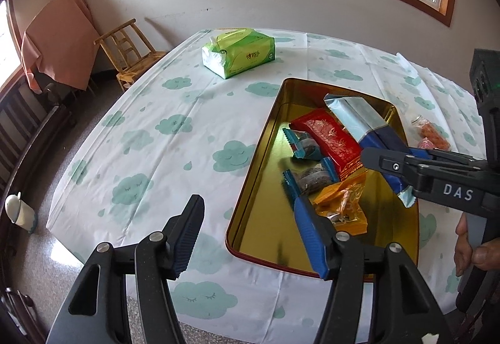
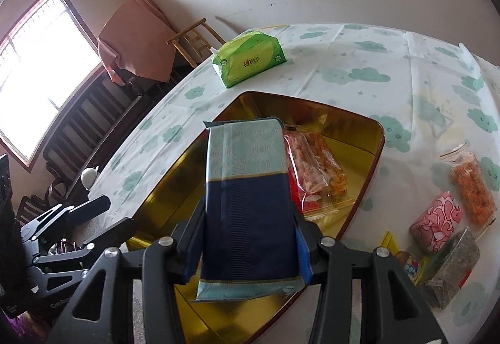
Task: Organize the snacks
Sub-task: 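Carry the blue box over the tin and open the right gripper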
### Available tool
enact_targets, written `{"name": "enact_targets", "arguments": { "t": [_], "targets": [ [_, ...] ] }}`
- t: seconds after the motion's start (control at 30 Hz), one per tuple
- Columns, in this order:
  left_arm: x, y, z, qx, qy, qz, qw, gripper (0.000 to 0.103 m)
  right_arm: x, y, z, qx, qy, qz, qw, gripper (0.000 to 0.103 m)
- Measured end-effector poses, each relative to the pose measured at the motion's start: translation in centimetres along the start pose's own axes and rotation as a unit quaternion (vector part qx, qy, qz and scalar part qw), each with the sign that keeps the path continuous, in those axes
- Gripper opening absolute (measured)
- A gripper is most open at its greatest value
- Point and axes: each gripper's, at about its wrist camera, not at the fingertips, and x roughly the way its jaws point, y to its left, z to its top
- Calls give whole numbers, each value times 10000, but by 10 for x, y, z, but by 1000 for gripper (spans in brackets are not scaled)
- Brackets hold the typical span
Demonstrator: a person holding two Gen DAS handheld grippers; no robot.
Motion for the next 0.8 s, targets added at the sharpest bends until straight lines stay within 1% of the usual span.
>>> {"name": "enact_targets", "arguments": {
  "t": [0.47,0.8],
  "targets": [
    [4,1,-1,-3,39,24,10000,57,12,2,-1,-29,81,-97,9999,51],
    [6,1,-2,15,36,40,10000,57,5,-2,-2,91,-33,60,9999,53]
  ]
}}
